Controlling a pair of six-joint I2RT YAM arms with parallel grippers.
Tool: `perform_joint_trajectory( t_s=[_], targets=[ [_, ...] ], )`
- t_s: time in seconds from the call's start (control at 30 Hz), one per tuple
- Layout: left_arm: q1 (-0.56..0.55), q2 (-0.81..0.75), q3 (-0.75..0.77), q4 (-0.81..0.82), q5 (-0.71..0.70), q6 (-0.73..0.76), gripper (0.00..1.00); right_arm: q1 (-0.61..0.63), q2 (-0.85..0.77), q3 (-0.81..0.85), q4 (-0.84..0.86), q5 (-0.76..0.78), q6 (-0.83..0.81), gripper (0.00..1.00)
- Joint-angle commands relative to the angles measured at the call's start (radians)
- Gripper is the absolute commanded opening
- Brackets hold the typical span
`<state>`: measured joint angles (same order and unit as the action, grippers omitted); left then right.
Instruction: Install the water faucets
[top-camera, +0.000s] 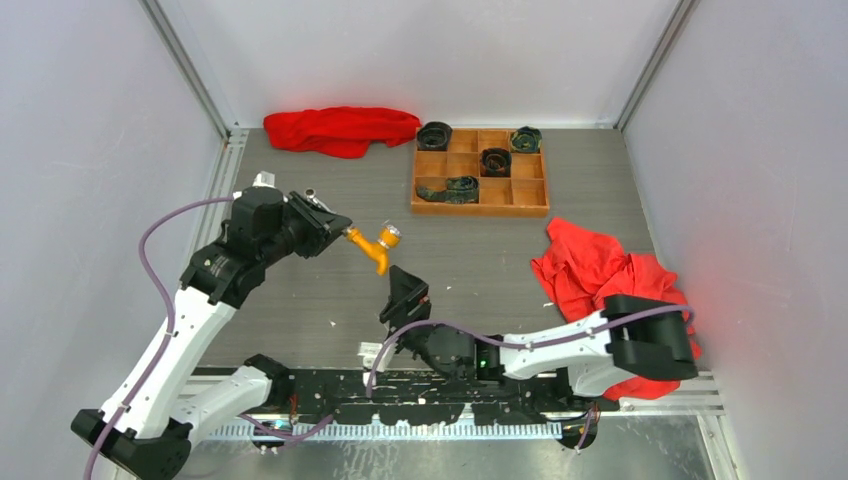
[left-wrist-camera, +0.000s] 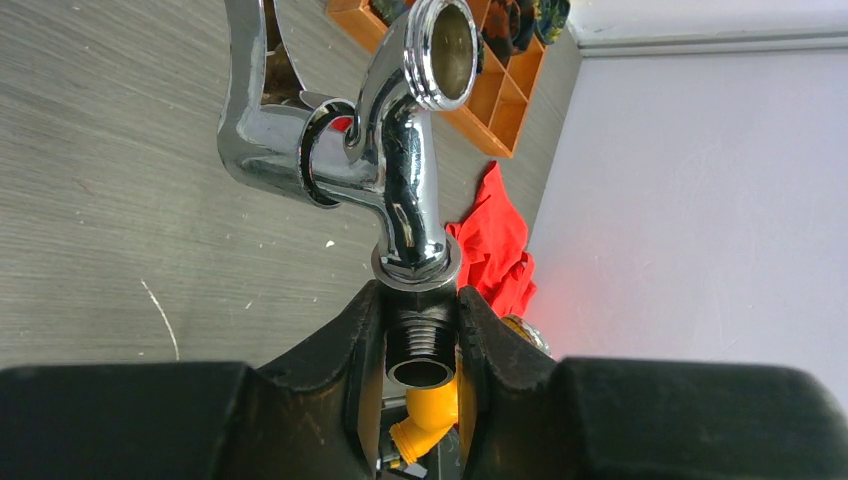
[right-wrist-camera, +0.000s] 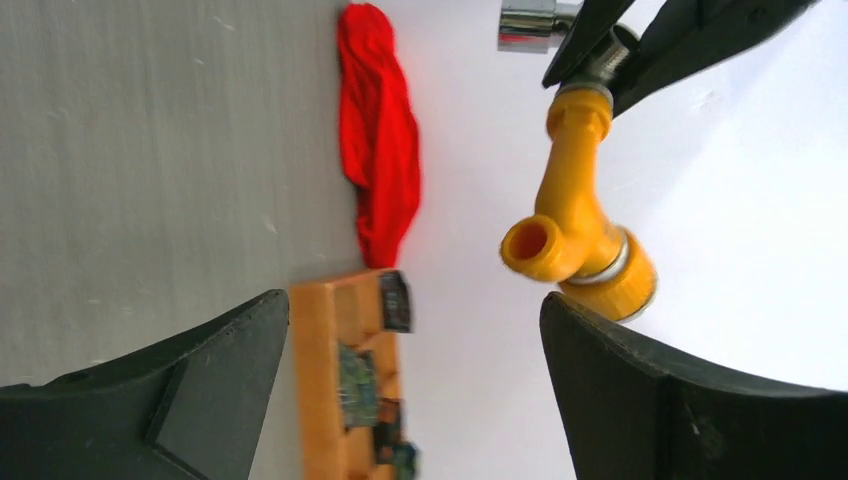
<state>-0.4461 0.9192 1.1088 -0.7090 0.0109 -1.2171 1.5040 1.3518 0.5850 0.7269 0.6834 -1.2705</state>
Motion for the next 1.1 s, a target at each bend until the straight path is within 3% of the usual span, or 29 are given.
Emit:
perform_joint_trajectory(
  t_s=[0.0, 0.43, 0.5, 0.57, 0.7, 0.83, 0.87, 0.9, 1.0, 1.07],
  targets=[
    [-0.004, -0.021, 0.035, 0.053, 0.029, 0.015, 0.0, -0.005, 0.071, 0.052, 0.359, 0.077, -0.384, 1.0],
    [-0.003, -0.036, 0.013, 0.066, 0.044, 0.019, 0.0, -0.12, 0.311, 0.146, 0.545, 0.016, -0.493, 1.0],
    [-0.003, -0.037, 0.01, 0.067, 0.048, 0.021, 0.0, -0.13, 0.33, 0.16, 0.56, 0.015, -0.494, 0.95],
    [-0.003, -0.038, 0.008, 0.067, 0.05, 0.021, 0.0, -0.134, 0.35, 0.178, 0.578, 0.032, -0.513, 0.85],
    [-0.004, -0.034, 0.004, 0.078, 0.05, 0.018, 0.0, -0.127, 0.389, 0.242, 0.645, 0.085, -0.56, 0.49],
    [-0.003, -0.028, 0.006, 0.084, 0.056, 0.019, 0.0, -0.127, 0.399, 0.249, 0.661, 0.091, -0.564, 0.25],
    [-0.004, -0.029, 0.006, 0.084, 0.055, 0.019, 0.0, -0.126, 0.403, 0.25, 0.68, 0.096, -0.565, 0.08],
    [-0.004, -0.031, 0.004, 0.086, 0.054, 0.019, 0.0, -0.125, 0.409, 0.254, 0.701, 0.104, -0.564, 0.01],
    [-0.004, -0.034, -0.004, 0.091, 0.054, 0.019, 0.0, -0.118, 0.404, 0.266, 0.721, 0.121, -0.491, 0.01],
    [-0.004, -0.037, -0.008, 0.099, 0.056, 0.02, 0.0, -0.101, 0.356, 0.27, 0.603, 0.137, -0.345, 0.01]
  ],
)
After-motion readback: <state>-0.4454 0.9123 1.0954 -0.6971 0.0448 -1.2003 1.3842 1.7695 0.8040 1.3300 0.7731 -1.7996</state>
